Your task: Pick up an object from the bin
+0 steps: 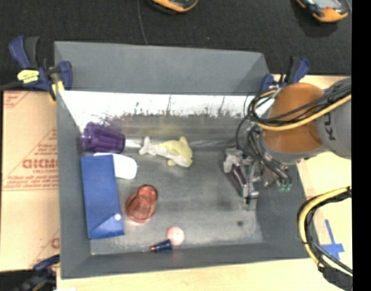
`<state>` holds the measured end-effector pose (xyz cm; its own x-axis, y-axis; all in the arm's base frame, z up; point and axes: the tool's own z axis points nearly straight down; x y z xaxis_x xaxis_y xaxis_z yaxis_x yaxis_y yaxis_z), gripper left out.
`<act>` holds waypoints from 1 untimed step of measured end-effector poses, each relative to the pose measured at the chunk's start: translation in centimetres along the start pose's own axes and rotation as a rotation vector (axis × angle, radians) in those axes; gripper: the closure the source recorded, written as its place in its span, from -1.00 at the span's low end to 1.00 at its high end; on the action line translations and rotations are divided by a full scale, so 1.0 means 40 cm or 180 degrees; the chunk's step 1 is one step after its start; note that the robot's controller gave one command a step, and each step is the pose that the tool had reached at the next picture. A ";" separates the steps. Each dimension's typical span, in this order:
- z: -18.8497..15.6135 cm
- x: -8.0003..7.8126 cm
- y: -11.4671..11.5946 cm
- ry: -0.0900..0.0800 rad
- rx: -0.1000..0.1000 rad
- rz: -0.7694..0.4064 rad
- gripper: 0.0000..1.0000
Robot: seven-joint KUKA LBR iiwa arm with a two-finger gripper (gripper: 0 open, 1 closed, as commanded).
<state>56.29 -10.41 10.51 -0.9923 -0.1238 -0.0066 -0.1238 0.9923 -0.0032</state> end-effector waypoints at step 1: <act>0.018 -0.076 -0.066 0.0016 -0.0013 0.0183 -1.00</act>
Offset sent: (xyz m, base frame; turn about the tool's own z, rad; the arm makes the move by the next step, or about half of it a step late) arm 0.0653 -0.0587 -0.0051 0.6851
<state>59.64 -12.66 9.80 -0.9978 -0.0665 -0.0015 -0.0665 0.9978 0.0012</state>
